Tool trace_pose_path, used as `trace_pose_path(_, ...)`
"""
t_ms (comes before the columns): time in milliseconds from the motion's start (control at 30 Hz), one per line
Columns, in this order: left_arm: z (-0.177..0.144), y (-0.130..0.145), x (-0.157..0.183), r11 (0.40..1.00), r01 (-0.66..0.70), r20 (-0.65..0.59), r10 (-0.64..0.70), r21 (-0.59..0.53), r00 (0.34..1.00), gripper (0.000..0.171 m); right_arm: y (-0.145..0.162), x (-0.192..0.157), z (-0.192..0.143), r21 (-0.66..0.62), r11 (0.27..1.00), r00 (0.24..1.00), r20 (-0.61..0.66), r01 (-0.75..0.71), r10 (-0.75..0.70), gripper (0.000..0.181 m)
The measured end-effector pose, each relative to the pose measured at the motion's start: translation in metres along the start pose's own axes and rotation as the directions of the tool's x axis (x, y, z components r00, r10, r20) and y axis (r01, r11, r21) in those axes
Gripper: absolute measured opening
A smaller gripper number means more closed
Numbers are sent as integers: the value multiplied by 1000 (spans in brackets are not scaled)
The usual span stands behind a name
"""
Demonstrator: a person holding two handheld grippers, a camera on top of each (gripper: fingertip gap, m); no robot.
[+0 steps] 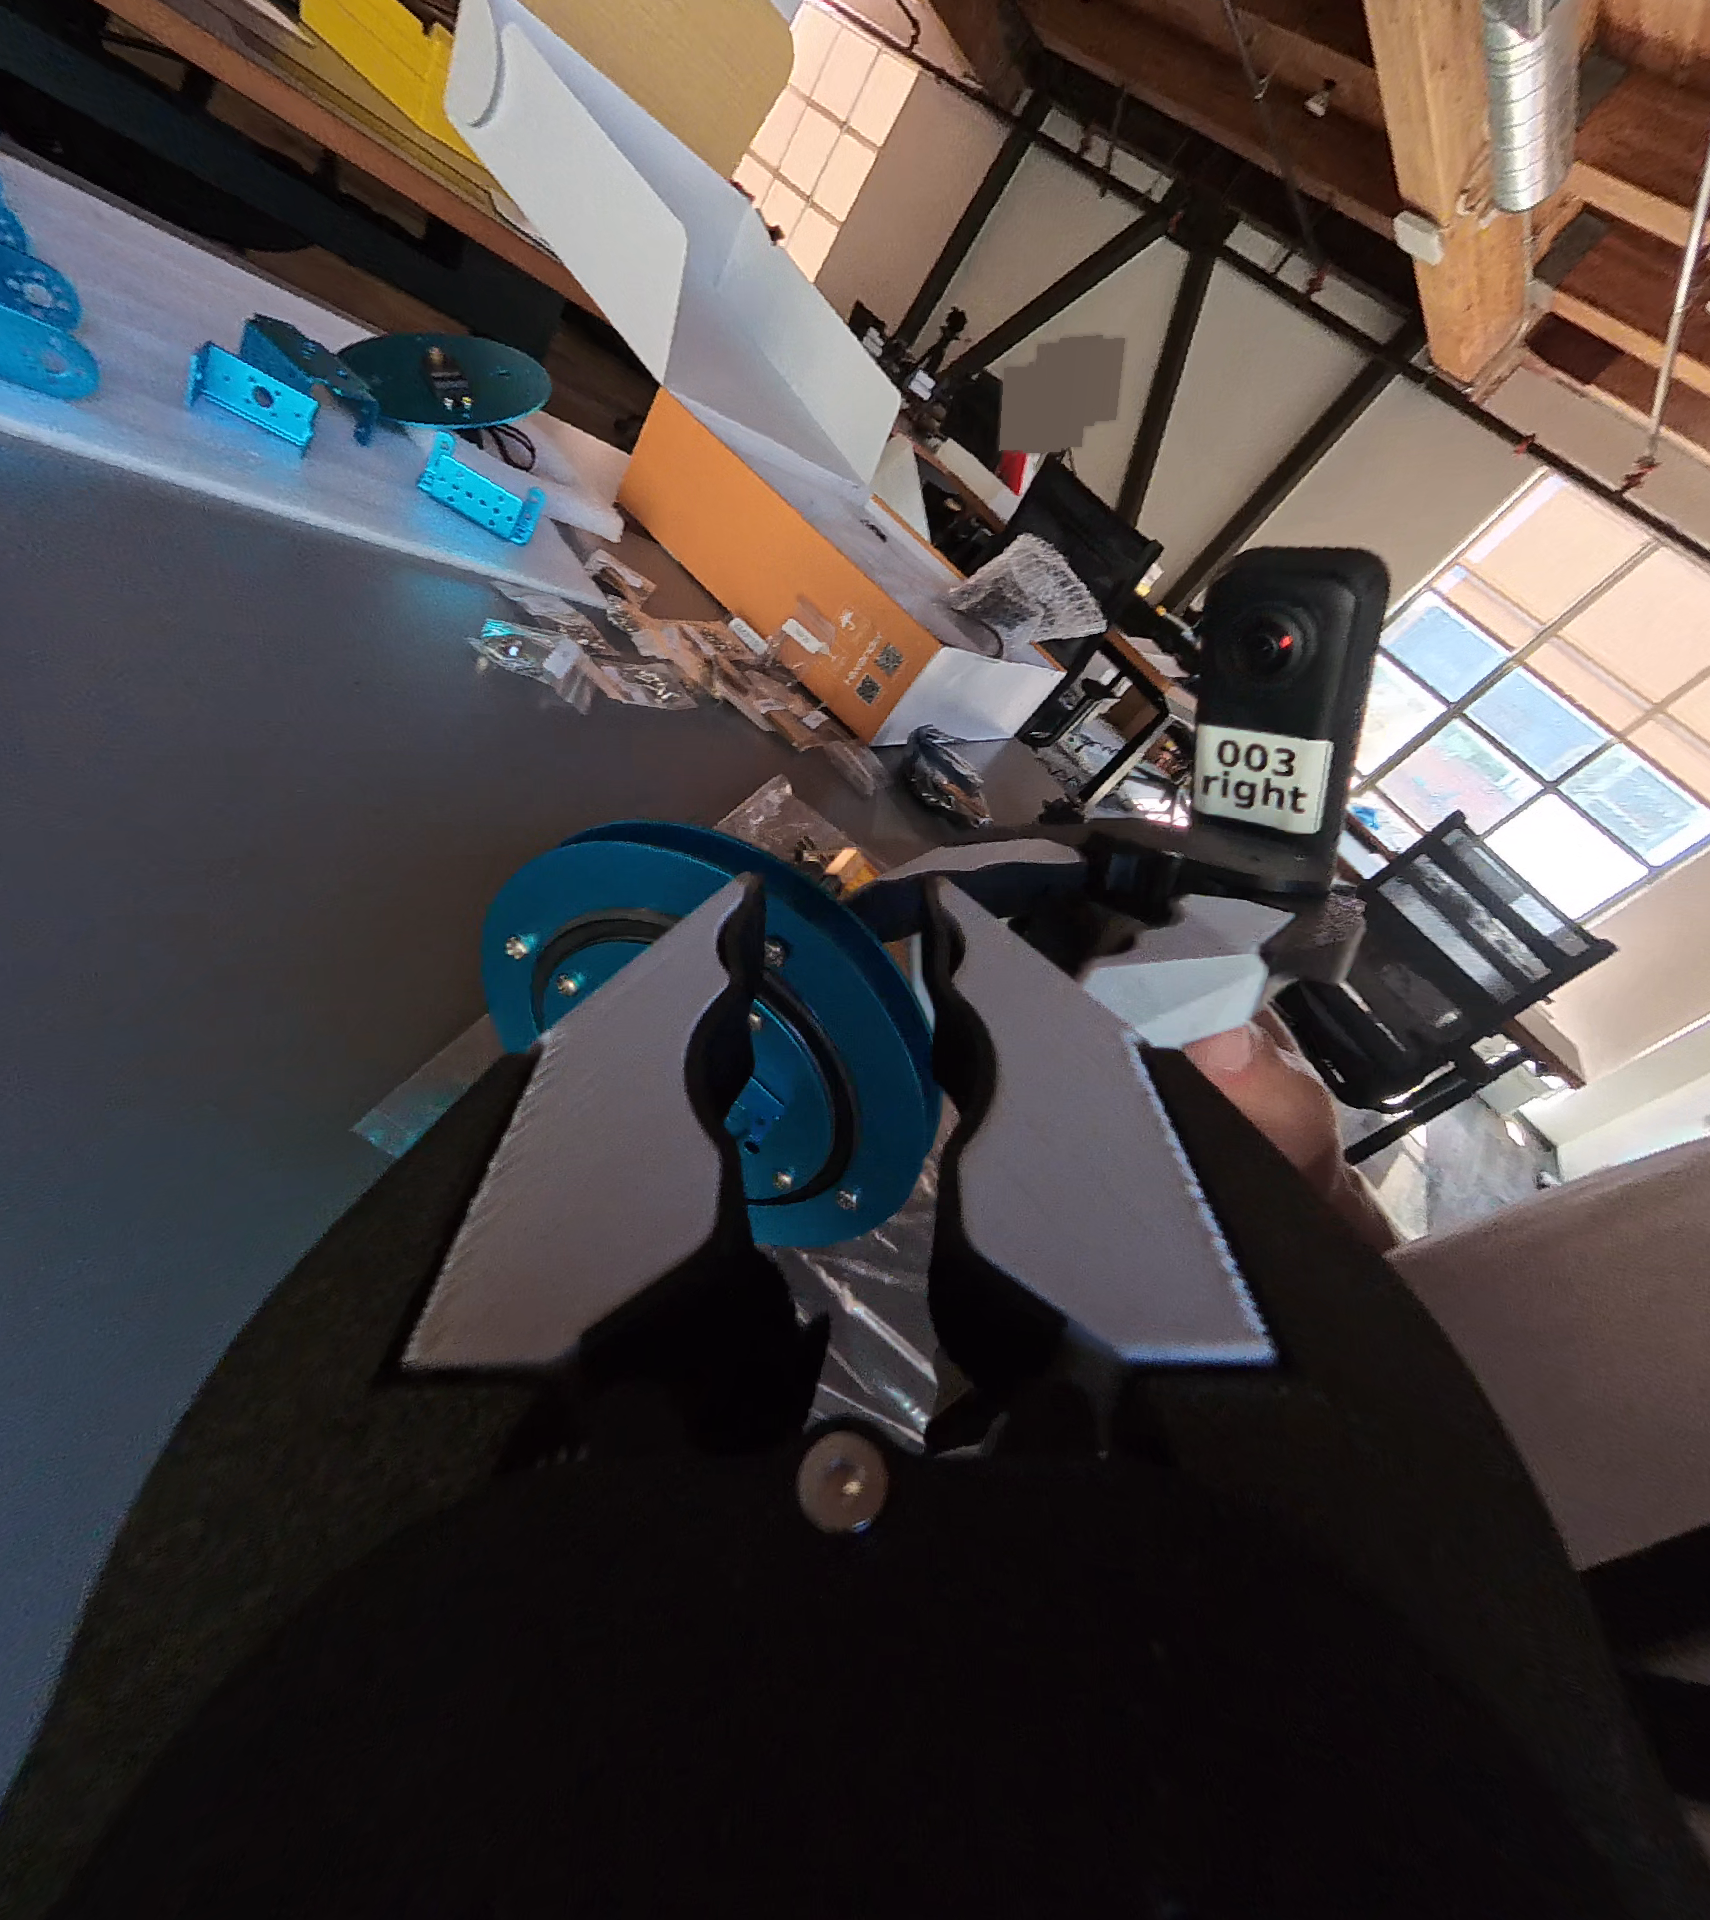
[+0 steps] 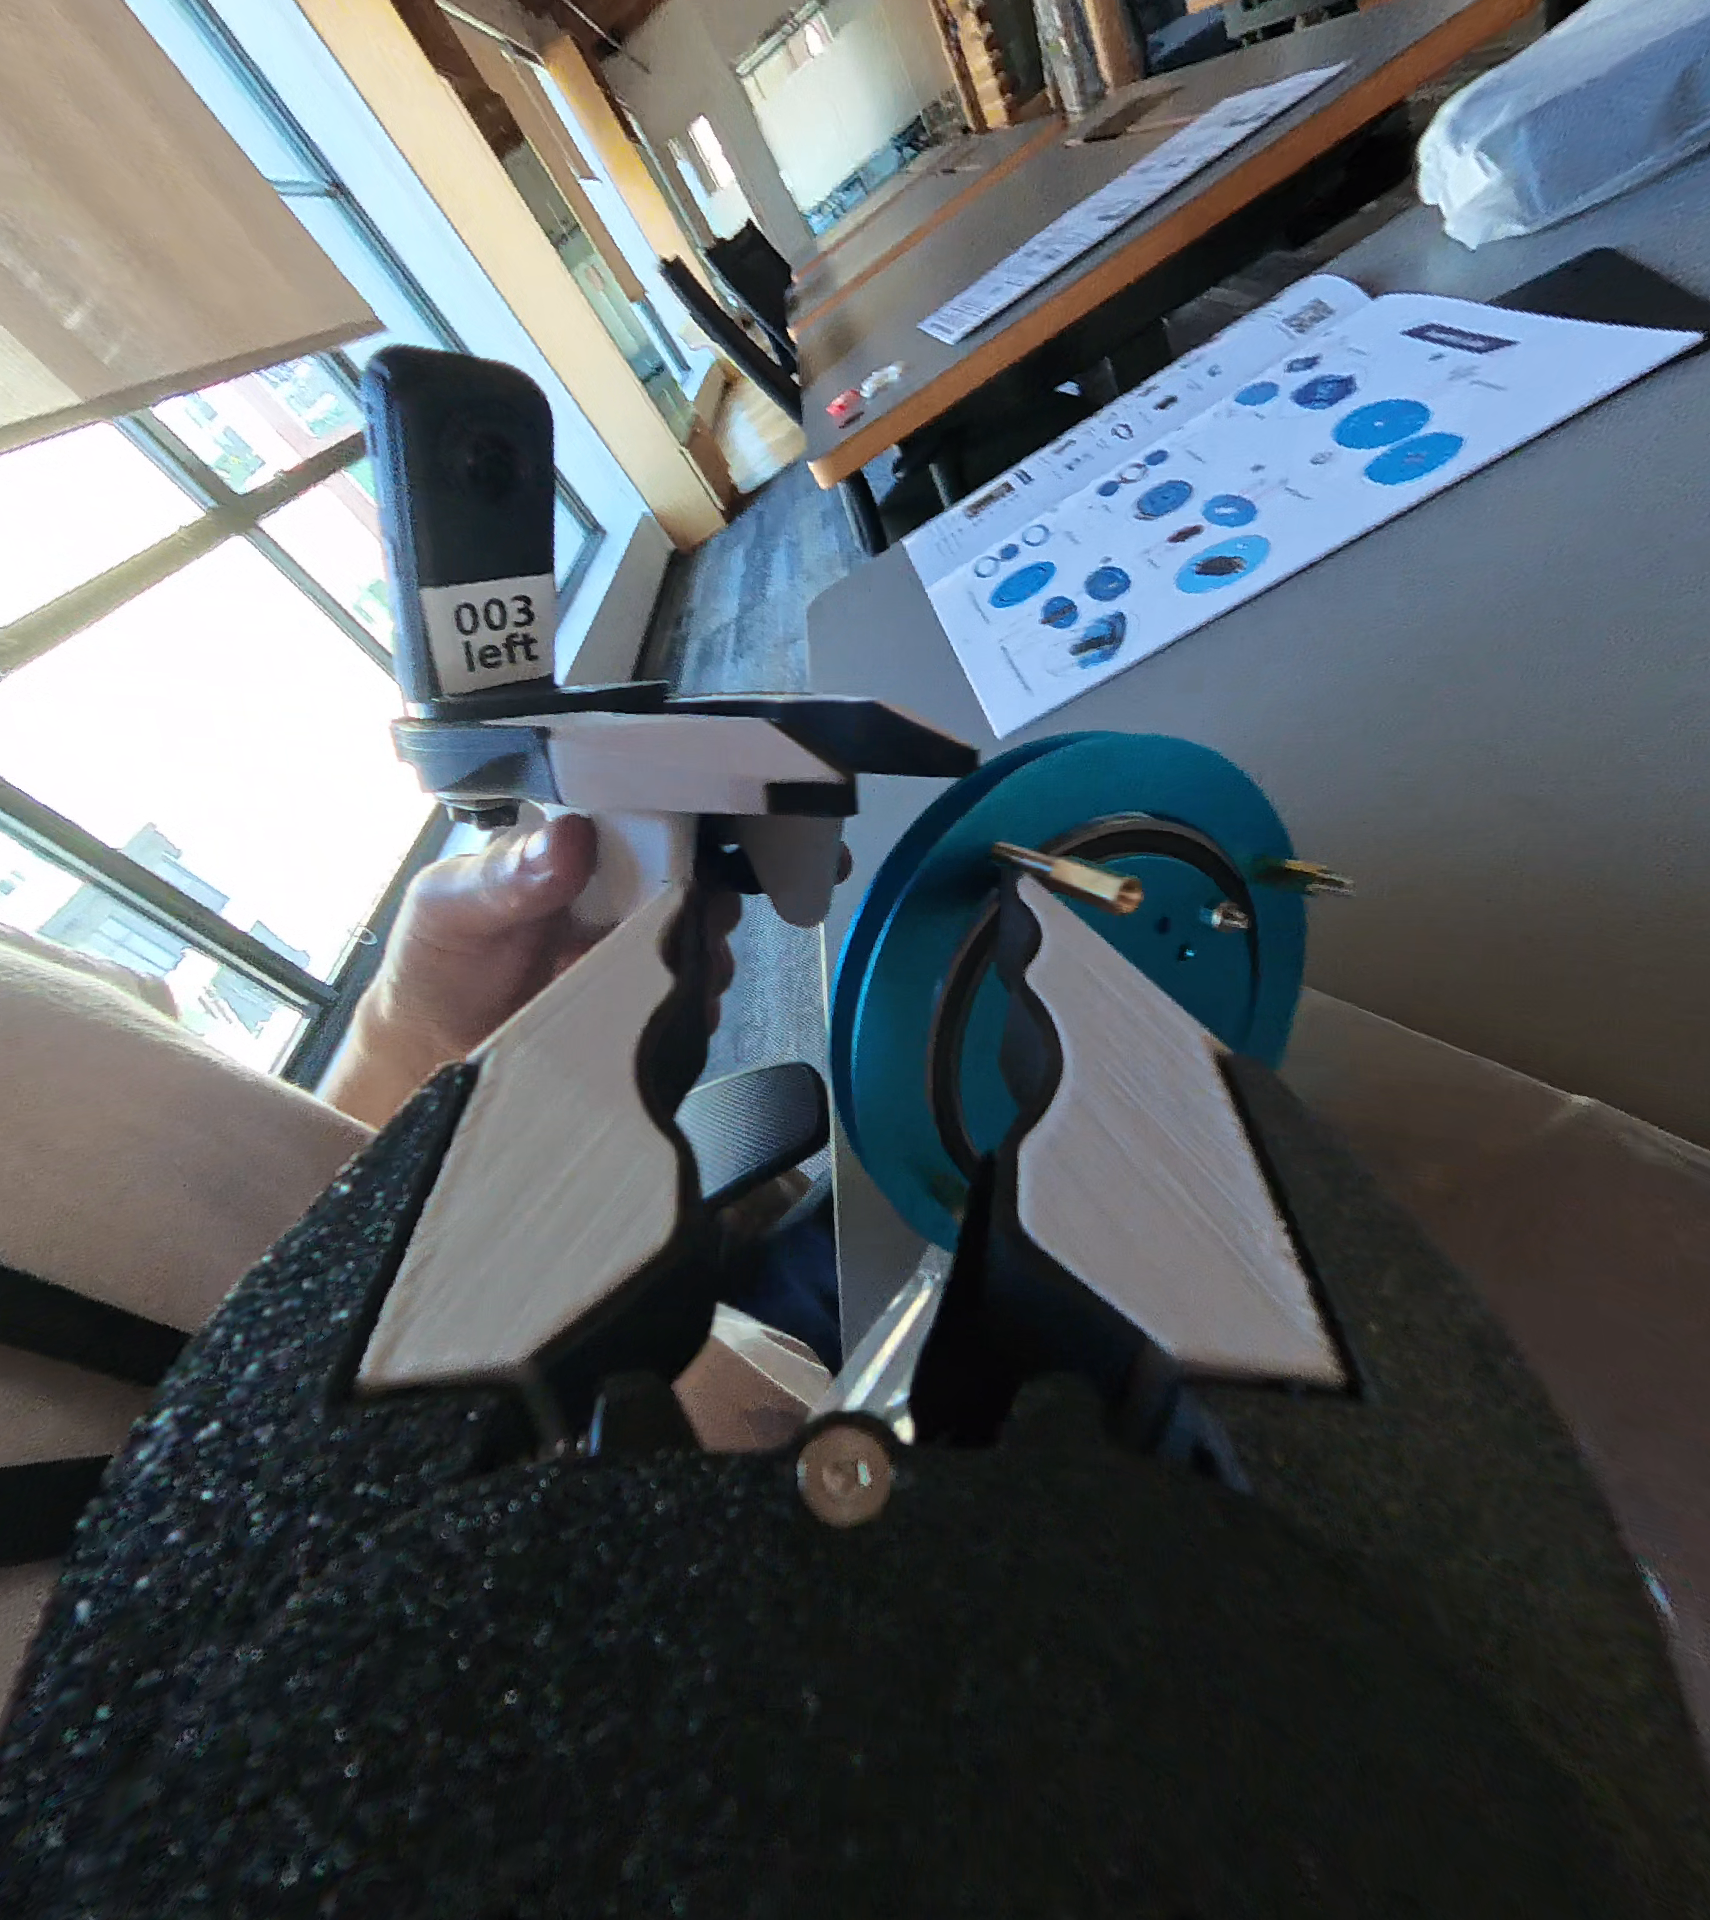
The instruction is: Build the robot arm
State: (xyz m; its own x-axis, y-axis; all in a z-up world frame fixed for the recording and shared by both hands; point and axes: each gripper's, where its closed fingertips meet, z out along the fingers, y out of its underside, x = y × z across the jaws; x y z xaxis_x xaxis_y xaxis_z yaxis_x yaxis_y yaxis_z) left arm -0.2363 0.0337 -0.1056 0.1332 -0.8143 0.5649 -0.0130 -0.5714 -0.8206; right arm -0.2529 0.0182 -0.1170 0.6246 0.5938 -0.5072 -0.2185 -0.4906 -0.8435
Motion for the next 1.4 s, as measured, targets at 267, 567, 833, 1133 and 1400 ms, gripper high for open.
trace_pose_path(267,12,20,-11,975,-133,119,155,-179,981,30,11,-8,-5,-35,994,994,51,101,-99,60)
trace_pose_path(567,18,19,-11,932,-265,157,308,-249,938,12,18,9,-37,-33,991,991,-16,131,-131,24)
trace_pose_path(833,23,14,-20,882,-344,190,416,-322,889,10,-1,35,-39,-193,805,700,-408,561,-586,30)
trace_pose_path(1133,28,14,-19,868,-353,175,430,-350,886,10,-8,39,-25,-221,767,612,-488,602,-622,6)
trace_pose_path(1400,28,14,-19,871,-345,154,417,-351,896,11,-7,39,-27,-233,769,601,-506,596,-619,4)
